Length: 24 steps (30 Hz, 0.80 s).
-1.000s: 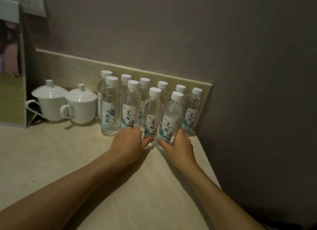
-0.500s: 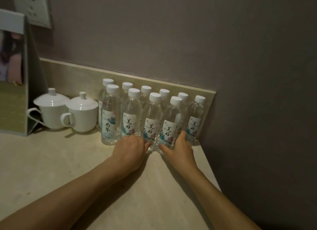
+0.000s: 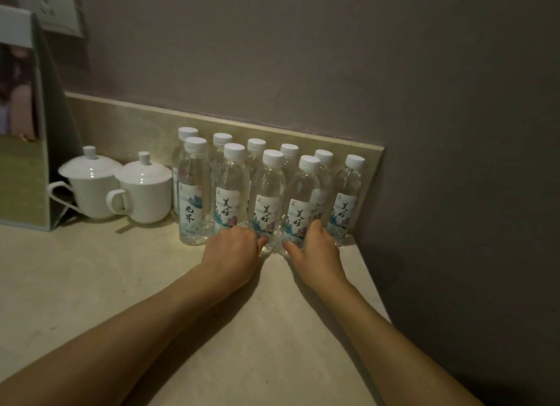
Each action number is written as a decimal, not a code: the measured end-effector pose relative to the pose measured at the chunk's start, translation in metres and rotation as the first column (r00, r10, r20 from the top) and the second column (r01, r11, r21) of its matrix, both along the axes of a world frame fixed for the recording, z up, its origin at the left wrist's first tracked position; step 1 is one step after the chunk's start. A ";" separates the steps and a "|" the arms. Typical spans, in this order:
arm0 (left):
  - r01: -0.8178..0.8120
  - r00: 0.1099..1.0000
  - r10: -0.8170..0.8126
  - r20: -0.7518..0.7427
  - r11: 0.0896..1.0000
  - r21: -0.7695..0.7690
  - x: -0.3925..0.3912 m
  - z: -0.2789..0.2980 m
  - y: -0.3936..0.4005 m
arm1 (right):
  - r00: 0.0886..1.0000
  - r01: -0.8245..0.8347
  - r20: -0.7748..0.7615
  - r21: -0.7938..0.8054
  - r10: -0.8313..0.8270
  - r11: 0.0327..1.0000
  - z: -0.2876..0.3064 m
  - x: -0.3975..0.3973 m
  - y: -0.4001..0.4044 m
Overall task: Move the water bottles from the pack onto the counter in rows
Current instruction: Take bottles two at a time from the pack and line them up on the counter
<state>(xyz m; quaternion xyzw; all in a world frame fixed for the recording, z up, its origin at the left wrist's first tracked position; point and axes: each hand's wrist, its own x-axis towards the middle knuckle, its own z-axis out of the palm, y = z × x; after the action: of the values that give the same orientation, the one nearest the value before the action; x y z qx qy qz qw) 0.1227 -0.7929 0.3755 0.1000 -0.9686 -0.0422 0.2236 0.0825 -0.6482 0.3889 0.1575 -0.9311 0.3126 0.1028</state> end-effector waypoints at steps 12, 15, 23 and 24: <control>0.017 0.999 -0.017 0.031 1.000 -0.007 -0.001 0.002 0.000 | 1.000 0.025 0.005 0.028 -0.025 0.999 0.001 0.002 -0.003; 0.013 0.999 -0.013 0.033 1.000 0.005 -0.002 0.001 0.000 | 1.000 0.029 -0.001 0.019 -0.029 0.999 0.000 0.004 -0.003; 0.033 0.997 -0.036 0.068 0.998 0.052 -0.002 0.002 -0.002 | 0.998 0.016 0.062 0.010 -0.016 1.000 0.001 0.003 -0.004; 0.034 0.997 -0.038 0.072 0.998 0.055 -0.001 0.002 -0.001 | 0.998 0.024 0.063 0.005 -0.024 1.000 0.001 0.004 -0.005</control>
<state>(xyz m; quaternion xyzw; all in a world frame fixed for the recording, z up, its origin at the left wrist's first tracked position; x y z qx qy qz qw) 0.1213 -0.7942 0.3778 0.0899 -0.9763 -0.0687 0.1844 0.0861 -0.6531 0.3903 0.1366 -0.9364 0.3140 0.0766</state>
